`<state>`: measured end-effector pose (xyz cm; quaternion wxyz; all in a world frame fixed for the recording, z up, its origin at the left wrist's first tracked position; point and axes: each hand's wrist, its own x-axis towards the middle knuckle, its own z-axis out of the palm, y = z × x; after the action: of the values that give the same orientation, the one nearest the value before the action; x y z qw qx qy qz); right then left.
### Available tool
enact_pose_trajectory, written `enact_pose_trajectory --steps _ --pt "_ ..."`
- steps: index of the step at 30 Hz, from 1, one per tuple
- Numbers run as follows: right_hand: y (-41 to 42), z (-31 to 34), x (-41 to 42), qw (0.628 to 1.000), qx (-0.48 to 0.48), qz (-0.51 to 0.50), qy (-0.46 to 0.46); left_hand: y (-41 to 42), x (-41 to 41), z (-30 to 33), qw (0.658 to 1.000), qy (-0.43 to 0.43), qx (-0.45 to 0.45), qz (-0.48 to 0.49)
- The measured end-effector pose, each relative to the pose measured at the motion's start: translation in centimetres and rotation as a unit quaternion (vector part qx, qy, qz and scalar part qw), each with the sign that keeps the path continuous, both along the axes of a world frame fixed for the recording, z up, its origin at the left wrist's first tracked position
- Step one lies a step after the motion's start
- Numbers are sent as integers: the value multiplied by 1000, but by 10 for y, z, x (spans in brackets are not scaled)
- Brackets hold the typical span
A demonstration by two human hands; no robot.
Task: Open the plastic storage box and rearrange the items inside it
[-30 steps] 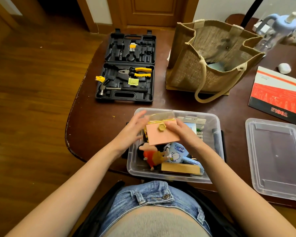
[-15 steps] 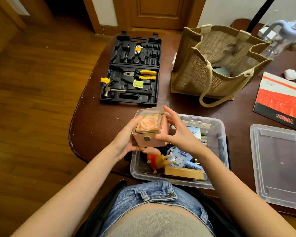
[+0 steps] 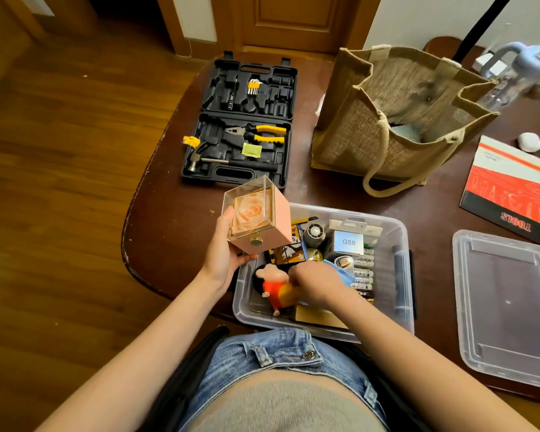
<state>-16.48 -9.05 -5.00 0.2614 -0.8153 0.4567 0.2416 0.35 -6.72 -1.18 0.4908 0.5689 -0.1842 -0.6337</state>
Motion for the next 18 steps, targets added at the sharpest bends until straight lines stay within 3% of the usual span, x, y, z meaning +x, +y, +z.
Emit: enact_pose_trajectory --steps 2,6,11,15,18 --pt "-4 2 -2 999 -6 9 -35 1 -1 0 1000 1 -4 1" --pt "-10 22 -18 984 8 -69 -166 1 -2 0 999 26 -18 6" --pt "-10 56 -58 911 18 -229 -343 -1 -6 0 997 45 -55 -9" --pt "-7 77 -91 875 17 -292 -385 -4 -11 -3 998 34 -53 -30" --pt "-6 79 -108 892 2 -304 -334 -3 -14 -8 998 18 -45 -45"
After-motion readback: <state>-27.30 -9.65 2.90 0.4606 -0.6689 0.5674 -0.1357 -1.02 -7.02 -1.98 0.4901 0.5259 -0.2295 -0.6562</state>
